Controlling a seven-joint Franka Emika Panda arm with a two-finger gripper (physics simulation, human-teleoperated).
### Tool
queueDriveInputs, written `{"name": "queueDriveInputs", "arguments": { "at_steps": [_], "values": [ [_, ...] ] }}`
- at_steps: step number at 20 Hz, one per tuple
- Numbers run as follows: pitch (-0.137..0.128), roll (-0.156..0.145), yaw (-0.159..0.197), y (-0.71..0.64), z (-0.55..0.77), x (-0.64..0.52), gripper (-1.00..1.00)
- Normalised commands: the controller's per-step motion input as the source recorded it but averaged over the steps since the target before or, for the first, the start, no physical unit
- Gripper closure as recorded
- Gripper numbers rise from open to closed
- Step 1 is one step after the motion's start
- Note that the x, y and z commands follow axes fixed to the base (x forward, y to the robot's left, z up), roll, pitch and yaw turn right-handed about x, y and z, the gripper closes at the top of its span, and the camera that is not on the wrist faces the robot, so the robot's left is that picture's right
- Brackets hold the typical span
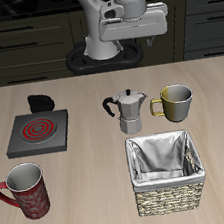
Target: Place the white and yellow mug in the basket
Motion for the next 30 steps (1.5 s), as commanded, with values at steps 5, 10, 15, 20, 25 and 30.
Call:
{"name": "queueDriveInputs", "arguments": {
  "at_steps": [5, 10, 15, 20, 25, 30],
  "values": [
    [0.024, 0.005, -0.013, 0.33, -0.13, 0.22, -1.0],
    [-0.006, -0.017, -0.036, 0.18, -0.05, 0.12, -1.0],
    [0.002, -0.003, -0.016, 0.13, -0.06, 0.07, -1.0],
    [-0.006, -0.029, -0.027, 0.09, -0.07, 0.08, -1.0],
    [-0.001, -0.009, -0.006, 0.17, -0.24, 0.0, -1.0],
    [-0.066, -0.035, 0.005, 0.16, -0.12, -0.07, -1.0]
  ]
}}
